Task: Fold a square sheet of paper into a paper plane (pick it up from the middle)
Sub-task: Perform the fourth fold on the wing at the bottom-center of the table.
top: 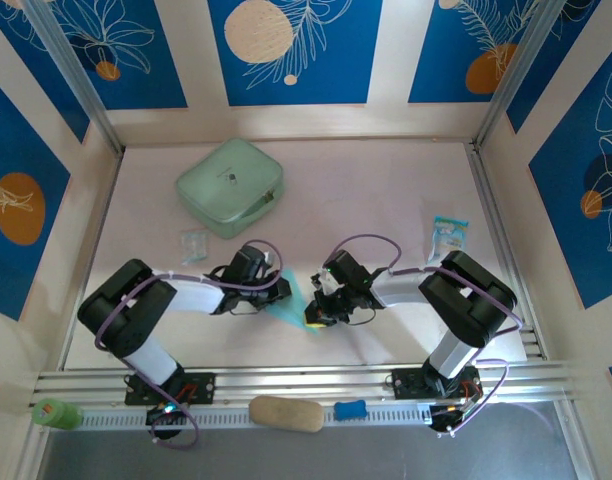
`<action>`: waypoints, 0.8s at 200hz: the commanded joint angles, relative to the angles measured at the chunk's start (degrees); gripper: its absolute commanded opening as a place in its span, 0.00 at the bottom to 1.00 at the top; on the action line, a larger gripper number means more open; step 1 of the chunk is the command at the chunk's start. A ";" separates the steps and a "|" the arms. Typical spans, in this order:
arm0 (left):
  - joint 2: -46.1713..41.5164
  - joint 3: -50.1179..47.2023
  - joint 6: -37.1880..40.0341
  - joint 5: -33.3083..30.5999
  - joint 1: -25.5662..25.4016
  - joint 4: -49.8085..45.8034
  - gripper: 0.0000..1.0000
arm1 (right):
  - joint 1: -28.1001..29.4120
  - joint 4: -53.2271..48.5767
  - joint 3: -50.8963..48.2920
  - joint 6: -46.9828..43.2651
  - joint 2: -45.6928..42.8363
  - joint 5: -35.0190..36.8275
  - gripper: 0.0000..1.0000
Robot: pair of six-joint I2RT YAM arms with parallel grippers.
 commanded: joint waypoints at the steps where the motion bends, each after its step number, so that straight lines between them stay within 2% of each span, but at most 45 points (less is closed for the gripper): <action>1: 1.21 0.91 4.03 -1.93 3.02 -4.20 0.05 | -0.08 -5.35 -2.38 0.86 1.47 3.94 0.01; 80: -2.60 2.26 9.22 -1.05 12.32 -12.31 0.05 | -0.11 -5.36 -2.47 0.66 1.10 3.73 0.01; 126: -9.20 3.05 8.68 -1.41 12.30 -15.36 0.07 | -0.19 -5.45 -2.30 0.71 0.36 3.70 0.01; 160: -12.76 2.75 6.80 -1.88 10.40 -15.05 0.08 | -0.19 -6.16 -2.25 0.67 -0.53 4.03 0.01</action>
